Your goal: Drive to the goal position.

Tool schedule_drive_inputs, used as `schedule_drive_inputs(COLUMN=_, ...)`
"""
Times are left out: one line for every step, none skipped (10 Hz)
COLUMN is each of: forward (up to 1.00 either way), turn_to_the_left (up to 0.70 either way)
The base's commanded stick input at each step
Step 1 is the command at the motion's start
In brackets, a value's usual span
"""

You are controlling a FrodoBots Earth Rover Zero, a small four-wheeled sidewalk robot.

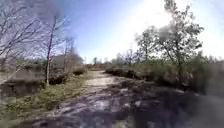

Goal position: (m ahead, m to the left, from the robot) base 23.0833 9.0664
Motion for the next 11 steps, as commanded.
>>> schedule_drive_inputs(forward=0.70, turn_to_the_left=0.02)
schedule_drive_inputs(forward=0.70, turn_to_the_left=0.02)
schedule_drive_inputs(forward=0.70, turn_to_the_left=0.02)
schedule_drive_inputs(forward=0.70, turn_to_the_left=0.04)
schedule_drive_inputs(forward=0.70, turn_to_the_left=0.13)
schedule_drive_inputs(forward=0.70, turn_to_the_left=0.07)
schedule_drive_inputs(forward=0.70, turn_to_the_left=0.02)
schedule_drive_inputs(forward=0.70, turn_to_the_left=0.02)
schedule_drive_inputs(forward=0.70, turn_to_the_left=0.02)
schedule_drive_inputs(forward=0.70, turn_to_the_left=0.00)
schedule_drive_inputs(forward=0.70, turn_to_the_left=0.00)
